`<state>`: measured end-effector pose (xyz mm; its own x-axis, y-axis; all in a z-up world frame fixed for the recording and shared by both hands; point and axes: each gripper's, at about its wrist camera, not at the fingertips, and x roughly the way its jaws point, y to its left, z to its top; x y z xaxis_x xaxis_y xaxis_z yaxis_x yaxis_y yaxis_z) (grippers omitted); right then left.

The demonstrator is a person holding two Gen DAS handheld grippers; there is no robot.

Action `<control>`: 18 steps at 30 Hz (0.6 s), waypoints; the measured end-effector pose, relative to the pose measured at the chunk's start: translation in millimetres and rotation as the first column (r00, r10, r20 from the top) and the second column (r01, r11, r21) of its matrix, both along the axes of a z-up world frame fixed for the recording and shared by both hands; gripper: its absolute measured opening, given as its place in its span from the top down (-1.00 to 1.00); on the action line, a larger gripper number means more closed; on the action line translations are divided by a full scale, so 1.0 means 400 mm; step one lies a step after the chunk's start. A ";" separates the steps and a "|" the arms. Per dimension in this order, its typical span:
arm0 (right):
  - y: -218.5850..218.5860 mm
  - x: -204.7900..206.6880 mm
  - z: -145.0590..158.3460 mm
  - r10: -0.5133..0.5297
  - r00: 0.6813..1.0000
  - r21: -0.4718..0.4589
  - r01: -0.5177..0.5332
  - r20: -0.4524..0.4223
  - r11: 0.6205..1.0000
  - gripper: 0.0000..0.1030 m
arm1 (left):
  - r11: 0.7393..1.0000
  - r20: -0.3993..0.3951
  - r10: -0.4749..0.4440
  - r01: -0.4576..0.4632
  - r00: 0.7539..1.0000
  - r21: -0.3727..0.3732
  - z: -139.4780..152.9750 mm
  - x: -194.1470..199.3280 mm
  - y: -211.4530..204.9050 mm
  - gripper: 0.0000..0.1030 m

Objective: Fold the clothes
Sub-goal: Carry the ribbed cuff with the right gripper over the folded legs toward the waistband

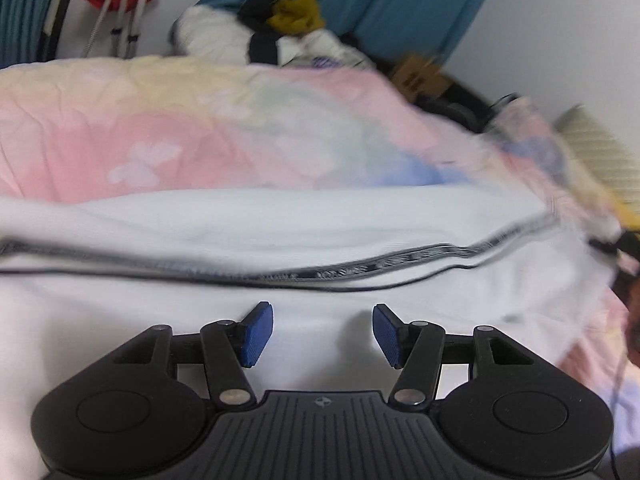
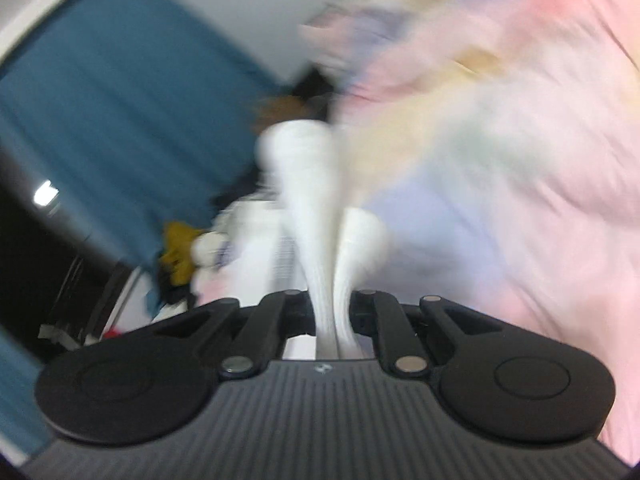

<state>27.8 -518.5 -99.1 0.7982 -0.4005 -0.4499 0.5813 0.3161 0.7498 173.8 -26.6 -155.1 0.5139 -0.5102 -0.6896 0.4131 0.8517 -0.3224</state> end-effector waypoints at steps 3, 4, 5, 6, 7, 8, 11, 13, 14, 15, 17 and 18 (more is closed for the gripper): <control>-0.053 0.000 -0.088 -0.049 0.998 0.182 0.054 -0.030 0.982 0.81 | 0.999 -0.047 0.050 -0.049 0.998 0.022 0.001 0.053 -0.028 -0.13; -0.065 0.000 -0.109 -0.062 0.997 0.220 0.068 -0.036 0.973 0.81 | 0.997 -0.067 0.073 -0.072 0.995 0.014 0.002 0.072 -0.029 -0.13; -0.069 -0.001 -0.120 -0.066 0.997 0.237 0.073 -0.037 0.969 0.81 | 0.995 -0.082 0.097 -0.098 0.992 -0.002 0.002 0.088 -0.025 -0.12; -0.071 0.000 -0.128 -0.067 0.997 0.248 0.074 -0.036 0.966 0.81 | 0.993 -0.093 0.115 -0.117 0.989 -0.015 -0.001 0.102 -0.019 -0.07; -0.069 0.003 -0.131 -0.066 0.997 0.251 0.073 -0.034 0.965 0.81 | 0.990 -0.104 0.133 -0.137 0.986 -0.028 -0.005 0.117 -0.013 0.00; -0.068 0.008 -0.131 -0.064 0.997 0.248 0.070 -0.032 0.966 0.81 | 0.988 -0.110 0.143 -0.147 0.984 -0.035 -0.011 0.127 -0.009 0.03; -0.071 0.010 -0.135 -0.061 0.998 0.235 0.067 -0.032 0.970 0.81 | 0.996 -0.054 0.088 -0.088 0.995 0.000 -0.022 0.108 -0.014 0.04; -0.081 -0.003 -0.137 -0.059 0.998 0.227 0.064 -0.031 0.972 0.81 | 0.998 -0.046 0.070 -0.069 0.996 0.004 -0.008 0.088 -0.006 -0.01; -0.084 -0.006 -0.135 -0.059 0.998 0.227 0.064 -0.031 0.972 0.81 | 0.998 -0.043 0.060 -0.060 0.997 0.006 -0.001 0.078 -0.003 -0.02; -0.087 -0.007 -0.132 -0.059 0.998 0.228 0.065 -0.030 0.971 0.81 | 0.998 -0.037 0.054 -0.054 0.998 0.017 0.008 0.064 0.002 -0.07; -0.087 -0.014 -0.124 -0.054 0.998 0.223 0.060 -0.031 0.973 0.81 | 0.996 -0.015 0.053 -0.052 0.998 0.074 0.035 0.019 0.013 -0.07; -0.087 -0.017 -0.116 -0.043 0.999 0.214 0.049 -0.032 0.976 0.81 | 0.993 -0.004 0.052 -0.051 0.999 0.103 0.048 -0.003 0.019 -0.09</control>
